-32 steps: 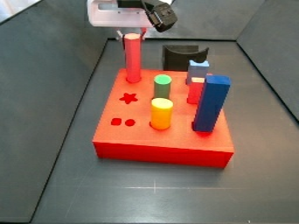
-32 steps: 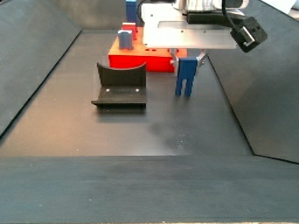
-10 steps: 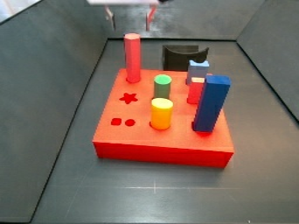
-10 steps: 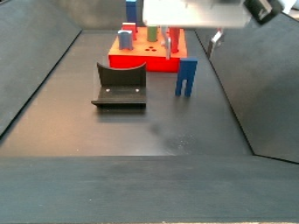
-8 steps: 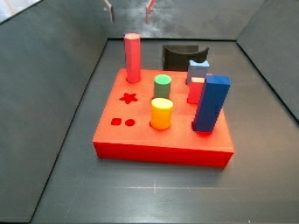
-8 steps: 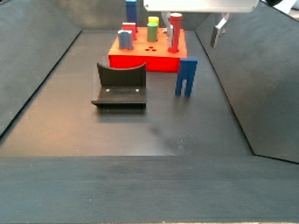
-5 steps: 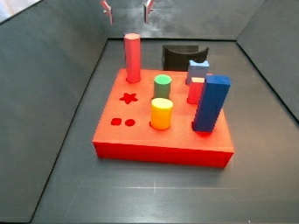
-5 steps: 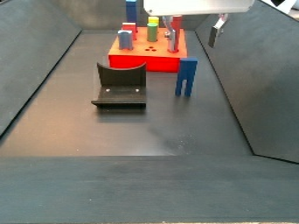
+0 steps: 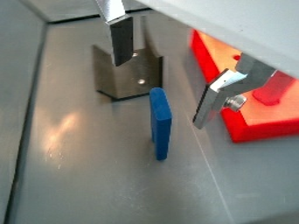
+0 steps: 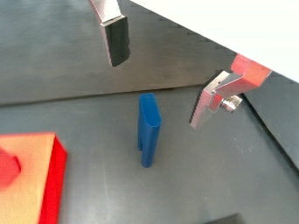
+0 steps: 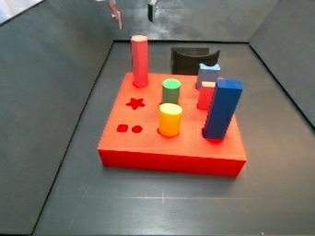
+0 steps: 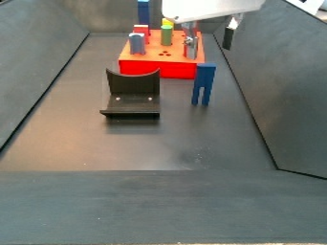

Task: Pick up the square-circle object. Move up. Place the square-circle object on the fixture. Regrasp the square-circle object. Rotate the square-circle object. Move to above the board. Insert the square-circle object.
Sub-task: Rotate the square-circle object.

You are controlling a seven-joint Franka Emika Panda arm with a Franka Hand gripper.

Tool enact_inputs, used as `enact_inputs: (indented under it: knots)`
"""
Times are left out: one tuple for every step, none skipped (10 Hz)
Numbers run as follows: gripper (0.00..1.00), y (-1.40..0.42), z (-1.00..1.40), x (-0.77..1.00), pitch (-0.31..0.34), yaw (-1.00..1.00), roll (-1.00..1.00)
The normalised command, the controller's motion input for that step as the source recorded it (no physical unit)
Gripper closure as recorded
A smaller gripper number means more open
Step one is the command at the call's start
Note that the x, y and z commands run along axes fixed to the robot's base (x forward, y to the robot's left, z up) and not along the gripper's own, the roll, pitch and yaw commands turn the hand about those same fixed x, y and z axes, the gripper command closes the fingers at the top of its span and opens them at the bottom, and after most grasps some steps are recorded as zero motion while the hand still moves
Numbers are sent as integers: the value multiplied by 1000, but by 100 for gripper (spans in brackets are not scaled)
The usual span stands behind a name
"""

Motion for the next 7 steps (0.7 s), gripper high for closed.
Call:
enact_inputs:
  knots:
    - [0,-5,-26,42,1,1000,-17]
    - [0,-4,-24,41,1,1000,-17]
    - [0,-4,-24,41,1,1000,-18]
    - [0,-3,-24,40,1,1000,-19]
    - [0,-3,-24,41,1,1000,-19]
    - [0,-3,-23,41,1,1000,-20]
    - [0,-3,-23,41,1,1000,-20]
